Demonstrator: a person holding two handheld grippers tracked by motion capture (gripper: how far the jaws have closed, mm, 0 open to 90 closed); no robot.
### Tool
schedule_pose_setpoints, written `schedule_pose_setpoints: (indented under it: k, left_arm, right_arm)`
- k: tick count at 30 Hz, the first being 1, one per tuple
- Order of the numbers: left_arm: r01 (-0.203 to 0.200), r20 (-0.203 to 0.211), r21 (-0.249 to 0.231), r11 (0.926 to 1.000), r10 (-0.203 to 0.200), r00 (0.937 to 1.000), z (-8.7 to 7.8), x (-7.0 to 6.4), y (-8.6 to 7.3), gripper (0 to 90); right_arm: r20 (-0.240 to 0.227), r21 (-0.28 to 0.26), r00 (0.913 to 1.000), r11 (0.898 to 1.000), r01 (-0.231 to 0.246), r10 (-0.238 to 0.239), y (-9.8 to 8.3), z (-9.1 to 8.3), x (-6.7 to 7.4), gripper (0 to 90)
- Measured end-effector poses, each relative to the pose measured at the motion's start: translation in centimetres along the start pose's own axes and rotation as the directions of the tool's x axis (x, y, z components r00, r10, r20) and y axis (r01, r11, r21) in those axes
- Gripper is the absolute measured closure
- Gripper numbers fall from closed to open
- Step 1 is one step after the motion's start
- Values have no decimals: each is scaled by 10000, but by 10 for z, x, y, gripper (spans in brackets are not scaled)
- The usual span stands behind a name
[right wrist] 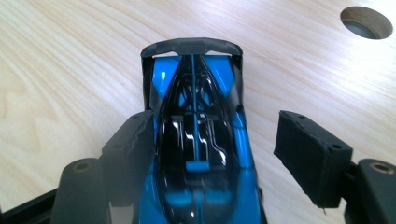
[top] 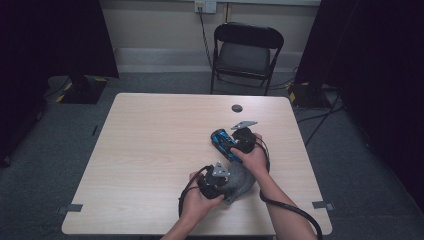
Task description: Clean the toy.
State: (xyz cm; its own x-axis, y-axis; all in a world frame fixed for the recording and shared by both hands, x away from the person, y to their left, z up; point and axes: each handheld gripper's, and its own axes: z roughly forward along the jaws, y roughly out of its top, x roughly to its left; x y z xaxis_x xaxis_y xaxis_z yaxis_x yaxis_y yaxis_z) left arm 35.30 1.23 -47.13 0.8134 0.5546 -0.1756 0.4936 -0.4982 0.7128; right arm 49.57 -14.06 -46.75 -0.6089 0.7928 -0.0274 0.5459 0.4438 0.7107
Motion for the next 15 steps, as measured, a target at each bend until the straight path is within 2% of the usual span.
schedule_pose_setpoints:
  k: [3, 5, 12, 15]
  left_arm:
    - [51, -163, -55, 10000, -52, 9999, 2, -1, 3, 695]
    - [142, -218, -13, 9999, -142, 9997, 6, -1, 5, 695]
    - [229, -199, 141, 9996, -226, 9995, 25, -10, 12, 686]
    - [288, -150, 73, 9996, -287, 9995, 31, -13, 16, 627]
  right_arm:
    - [-8, -76, 9999, 9999, 121, -121, -4, -12, -5, 283]
    - [-109, -246, 9999, 9997, -59, 57, -6, -22, -9, 280]
    - [-132, -551, 9999, 9984, -102, 95, -18, -55, -20, 275]
    - [-45, -520, 10000, 9986, 15, -18, -22, -65, -24, 275]
